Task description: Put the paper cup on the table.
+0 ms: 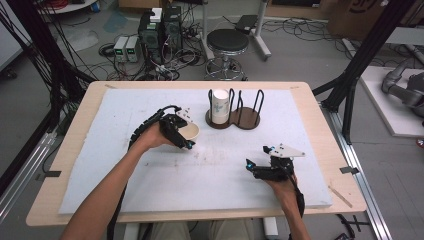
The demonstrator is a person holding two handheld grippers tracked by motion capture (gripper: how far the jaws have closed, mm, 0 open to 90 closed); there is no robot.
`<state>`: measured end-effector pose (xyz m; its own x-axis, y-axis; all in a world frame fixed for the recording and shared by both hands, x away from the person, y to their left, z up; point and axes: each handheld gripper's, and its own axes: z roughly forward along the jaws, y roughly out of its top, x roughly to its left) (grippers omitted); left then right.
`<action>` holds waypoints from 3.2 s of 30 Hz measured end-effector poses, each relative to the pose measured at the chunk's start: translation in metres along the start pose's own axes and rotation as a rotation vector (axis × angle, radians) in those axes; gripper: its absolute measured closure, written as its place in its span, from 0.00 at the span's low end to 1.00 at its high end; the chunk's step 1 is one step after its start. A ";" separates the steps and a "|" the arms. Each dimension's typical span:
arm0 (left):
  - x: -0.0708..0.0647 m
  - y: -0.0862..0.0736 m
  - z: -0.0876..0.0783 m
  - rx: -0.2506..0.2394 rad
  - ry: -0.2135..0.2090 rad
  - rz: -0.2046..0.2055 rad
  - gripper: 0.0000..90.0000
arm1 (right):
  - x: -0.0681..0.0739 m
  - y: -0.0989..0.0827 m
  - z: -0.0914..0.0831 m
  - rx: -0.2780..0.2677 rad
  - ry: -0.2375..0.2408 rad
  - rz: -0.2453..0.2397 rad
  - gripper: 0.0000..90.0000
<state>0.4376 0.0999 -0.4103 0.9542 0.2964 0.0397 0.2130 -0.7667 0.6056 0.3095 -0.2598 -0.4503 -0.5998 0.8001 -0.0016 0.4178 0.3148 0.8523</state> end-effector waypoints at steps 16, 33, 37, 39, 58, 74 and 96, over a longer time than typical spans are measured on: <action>0.004 -0.007 0.001 0.029 -0.007 -0.039 0.14 | 0.000 0.000 0.000 0.001 0.001 0.002 0.18; -0.021 -0.073 -0.064 -0.137 0.130 -0.140 0.14 | -0.001 0.000 0.000 -0.001 0.006 0.005 0.18; -0.032 -0.088 -0.078 -0.207 0.176 -0.175 0.14 | 0.000 0.000 -0.001 -0.005 0.005 0.006 0.18; -0.041 -0.101 -0.088 -0.257 0.211 -0.196 0.14 | 0.000 -0.001 -0.001 -0.008 0.005 0.006 0.18; -0.095 -0.155 -0.082 -0.596 0.408 -0.376 0.14 | 0.001 -0.002 -0.003 -0.028 -0.024 0.008 0.18; -0.104 -0.164 -0.063 -0.606 0.432 -0.345 0.15 | 0.002 -0.003 -0.004 -0.039 -0.034 0.003 0.18; -0.103 -0.165 -0.063 -0.620 0.427 -0.347 0.16 | 0.003 -0.002 -0.003 -0.032 -0.021 -0.013 0.18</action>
<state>0.2904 0.2321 -0.4642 0.6668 0.7452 -0.0073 0.2070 -0.1758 0.9624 0.3048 -0.2599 -0.4507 -0.5908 0.8065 -0.0235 0.3880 0.3095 0.8682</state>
